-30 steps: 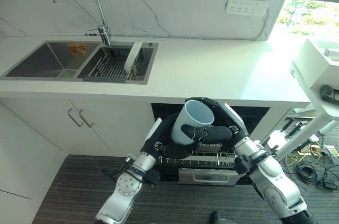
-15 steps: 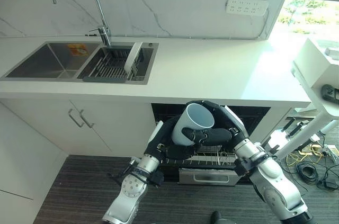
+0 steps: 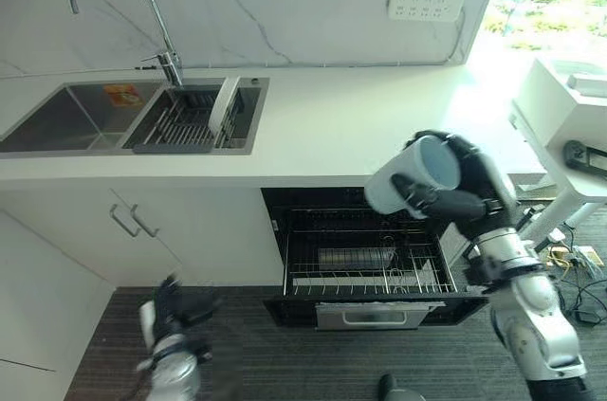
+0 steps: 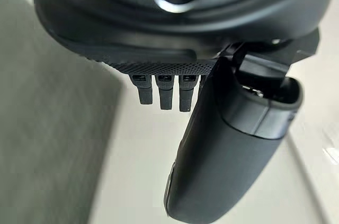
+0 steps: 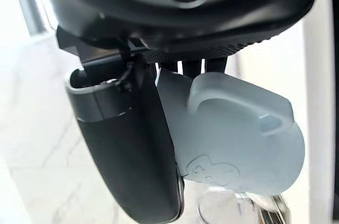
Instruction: Place the dishes in the dishwasher.
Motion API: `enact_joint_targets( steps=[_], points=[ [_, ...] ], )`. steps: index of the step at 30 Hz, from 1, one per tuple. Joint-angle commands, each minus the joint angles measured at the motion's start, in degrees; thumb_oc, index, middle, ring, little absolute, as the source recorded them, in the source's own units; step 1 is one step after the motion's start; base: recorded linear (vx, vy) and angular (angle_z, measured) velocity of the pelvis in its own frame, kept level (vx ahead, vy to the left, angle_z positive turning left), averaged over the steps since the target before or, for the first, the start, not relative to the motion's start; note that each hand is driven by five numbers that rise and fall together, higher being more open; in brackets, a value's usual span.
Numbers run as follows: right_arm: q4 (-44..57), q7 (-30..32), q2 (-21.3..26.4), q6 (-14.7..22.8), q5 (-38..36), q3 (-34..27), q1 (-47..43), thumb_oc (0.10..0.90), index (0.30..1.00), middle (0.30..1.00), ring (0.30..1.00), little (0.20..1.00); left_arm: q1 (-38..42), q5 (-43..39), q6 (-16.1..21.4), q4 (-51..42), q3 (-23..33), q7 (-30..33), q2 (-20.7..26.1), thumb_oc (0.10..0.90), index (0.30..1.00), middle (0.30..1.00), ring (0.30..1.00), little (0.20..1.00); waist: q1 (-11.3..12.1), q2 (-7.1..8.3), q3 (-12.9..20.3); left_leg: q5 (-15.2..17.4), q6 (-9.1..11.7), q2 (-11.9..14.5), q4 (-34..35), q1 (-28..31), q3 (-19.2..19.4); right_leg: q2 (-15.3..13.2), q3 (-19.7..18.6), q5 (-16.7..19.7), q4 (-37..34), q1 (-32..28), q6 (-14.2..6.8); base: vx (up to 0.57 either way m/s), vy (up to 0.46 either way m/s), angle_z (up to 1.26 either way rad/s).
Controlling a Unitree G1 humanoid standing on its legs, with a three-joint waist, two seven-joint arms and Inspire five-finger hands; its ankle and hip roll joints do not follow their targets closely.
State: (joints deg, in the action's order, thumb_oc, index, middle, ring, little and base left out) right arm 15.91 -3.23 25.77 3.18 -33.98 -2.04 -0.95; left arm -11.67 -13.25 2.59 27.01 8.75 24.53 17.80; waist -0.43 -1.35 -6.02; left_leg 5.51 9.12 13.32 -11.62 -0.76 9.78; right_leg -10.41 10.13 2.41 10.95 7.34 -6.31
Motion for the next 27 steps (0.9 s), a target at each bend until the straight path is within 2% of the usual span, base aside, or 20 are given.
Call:
enact_joint_targets(
  steps=[1,8,13,16,20,24,27],
  points=[
    [9.45,-1.16,-0.73,6.22,-2.64,-1.7,-5.75,0.4,0.3,0.3,0.3,0.3,7.07,0.54,6.54,-3.76,-3.6,0.39,4.42,0.8,0.9,0.9,0.9,0.9,-0.15,1.75,0.72,10.08,-4.66,-3.12,-5.57,-0.46,0.86,-3.06,2.37,-11.74,6.24,-1.22,-2.55,0.0,0.0,0.0],
    [9.41,-0.83,-0.6,6.18,-2.61,-1.75,-5.91,0.4,0.3,0.3,0.3,0.3,7.1,0.35,6.61,-3.51,-3.97,-0.46,3.99,0.8,0.9,0.9,0.9,0.9,-0.18,1.75,0.76,10.11,-4.72,-3.19,-5.57,-0.47,0.84,-2.97,2.27,-11.77,6.24,-1.21,-2.45,0.0,0.0,0.0],
    [9.18,-0.58,-0.42,6.37,-1.95,-2.45,-5.62,0.4,0.3,0.3,0.3,0.3,7.65,0.61,9.6,-7.1,-3.79,-2.27,4.7,0.8,0.9,0.9,0.9,0.9,-0.39,1.84,0.64,10.1,-4.68,-3.16,-5.57,-0.49,0.86,-2.92,2.14,-11.72,6.24,-1.13,-2.48,0.0,0.0,0.0],
    [9.26,0.33,-0.52,6.46,-1.12,-3.28,-4.8,0.4,0.3,0.3,0.3,0.3,8.4,2.53,12.31,-20.15,-2.76,-7.35,7.69,0.8,0.9,0.9,0.9,0.9,-0.4,2.04,0.12,10.06,-4.6,-3.08,-5.57,-0.63,0.49,-2.94,2.26,-11.58,6.24,-1.02,-2.56,0.0,0.0,0.0],
    [8.73,0.86,-0.58,7.06,0.68,-4.74,-3.45,0.4,0.3,0.3,0.3,0.3,9.96,6.53,13.78,-31.53,-2.64,-12.99,11.56,0.8,0.9,0.9,0.9,0.9,-0.82,2.1,-0.31,10.0,-4.72,-3.1,-5.57,-0.83,0.04,-2.66,2.12,-11.49,6.24,-1.06,-2.67,-0.02,-0.021,0.03],
    [8.25,1.11,-0.17,7.09,0.98,-5.23,-2.88,0.4,0.3,0.3,0.3,0.3,11.77,8.31,13.86,-34.48,-4.36,-17.31,13.3,0.8,0.9,0.9,0.9,0.9,-1.68,1.92,-0.4,9.99,-4.77,-3.02,-5.57,-0.73,0.17,-2.39,1.73,-11.43,6.24,-0.99,-2.76,0.0,0.0,0.0],
    [8.1,0.99,-0.02,6.99,0.78,-5.38,-2.71,0.4,0.3,0.3,0.3,0.3,13.49,9.74,12.45,-36.06,-6.92,-21.07,14.16,0.8,0.9,0.9,0.9,0.9,-2.4,1.68,-0.44,10.06,-4.83,-2.91,-5.57,-0.63,0.55,-2.17,1.31,-11.43,6.24,-0.87,-2.81,-0.01,-0.011,-0.06]
  ],
)
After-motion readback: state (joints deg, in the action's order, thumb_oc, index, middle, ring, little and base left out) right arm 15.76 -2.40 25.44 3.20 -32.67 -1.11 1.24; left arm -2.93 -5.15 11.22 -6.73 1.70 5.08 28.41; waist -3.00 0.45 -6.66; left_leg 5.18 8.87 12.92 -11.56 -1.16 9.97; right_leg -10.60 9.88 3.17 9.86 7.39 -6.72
